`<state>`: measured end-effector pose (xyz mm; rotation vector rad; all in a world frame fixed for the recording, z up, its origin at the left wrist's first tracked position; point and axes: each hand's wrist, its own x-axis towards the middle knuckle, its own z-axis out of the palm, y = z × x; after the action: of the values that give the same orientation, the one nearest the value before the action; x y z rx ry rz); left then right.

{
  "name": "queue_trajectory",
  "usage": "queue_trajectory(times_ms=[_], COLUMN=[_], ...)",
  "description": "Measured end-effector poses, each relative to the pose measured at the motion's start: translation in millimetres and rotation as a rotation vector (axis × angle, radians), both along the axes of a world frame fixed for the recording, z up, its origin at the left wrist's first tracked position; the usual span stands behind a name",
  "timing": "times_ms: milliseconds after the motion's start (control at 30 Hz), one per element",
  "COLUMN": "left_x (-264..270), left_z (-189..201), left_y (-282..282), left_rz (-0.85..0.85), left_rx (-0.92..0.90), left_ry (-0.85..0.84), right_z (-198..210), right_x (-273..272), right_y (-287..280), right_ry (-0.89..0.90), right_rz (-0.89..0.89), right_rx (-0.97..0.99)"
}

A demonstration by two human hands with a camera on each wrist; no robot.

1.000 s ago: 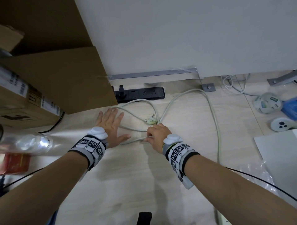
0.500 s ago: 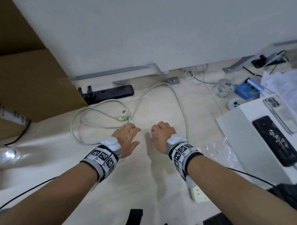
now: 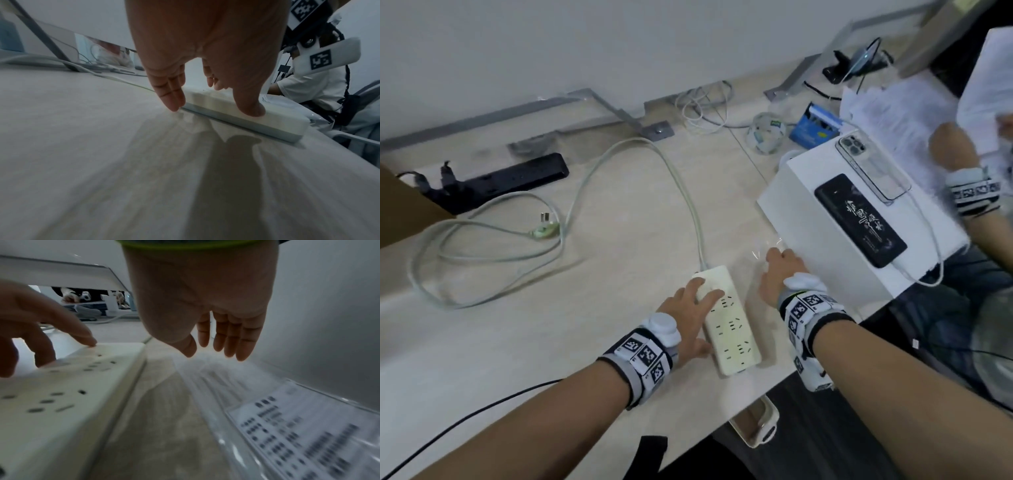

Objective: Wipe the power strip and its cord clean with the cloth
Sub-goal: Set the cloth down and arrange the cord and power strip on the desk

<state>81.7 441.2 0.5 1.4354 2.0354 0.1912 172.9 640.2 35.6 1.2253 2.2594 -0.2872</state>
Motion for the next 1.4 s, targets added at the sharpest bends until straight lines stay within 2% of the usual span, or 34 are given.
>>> queue_trajectory(times_ms=[100, 467, 633, 767, 867, 967, 1033, 1133, 1233, 1333, 1400], left_x=[17, 28, -17, -66, -97, -132, -154, -179, -189, -201, -213], left_z=[2, 13, 21, 37, 53, 72, 80, 80, 76, 70, 64], left_y=[10, 30, 25, 23, 26, 34, 38, 43, 47, 54, 59], left_rz=[0.070, 0.089, 0.165, 0.356, 0.547, 0.775, 0.869, 0.926, 0.902, 0.933, 1.026], left_rx=[0.033, 0.070, 0.076, 0.149, 0.253, 0.329, 0.356, 0.386, 0.422, 0.434, 0.451], left_ry=[0.008, 0.022, 0.090, 0.081, -0.026, -0.154, -0.212, -0.343, -0.444, -0.435, -0.423], right_z=[-9, -14, 24, 54, 63, 63, 62, 54, 45, 34, 25], right_x=[14, 7, -39, -94, -125, -157, -172, -189, -197, -209, -217], right_y=[9, 12, 17, 15, 2, -13, -23, -26, -20, -12, -4], right_ry=[-0.041, 0.001, 0.047, 0.323, 0.515, 0.657, 0.720, 0.751, 0.750, 0.771, 0.758], right_rz=[-0.069, 0.010, -0.010, 0.070, 0.149, 0.258, 0.328, 0.377, 0.394, 0.382, 0.347], right_rx=[-0.052, 0.057, 0.016, 0.052, -0.016, -0.117, -0.178, -0.226, -0.231, -0.287, -0.330])
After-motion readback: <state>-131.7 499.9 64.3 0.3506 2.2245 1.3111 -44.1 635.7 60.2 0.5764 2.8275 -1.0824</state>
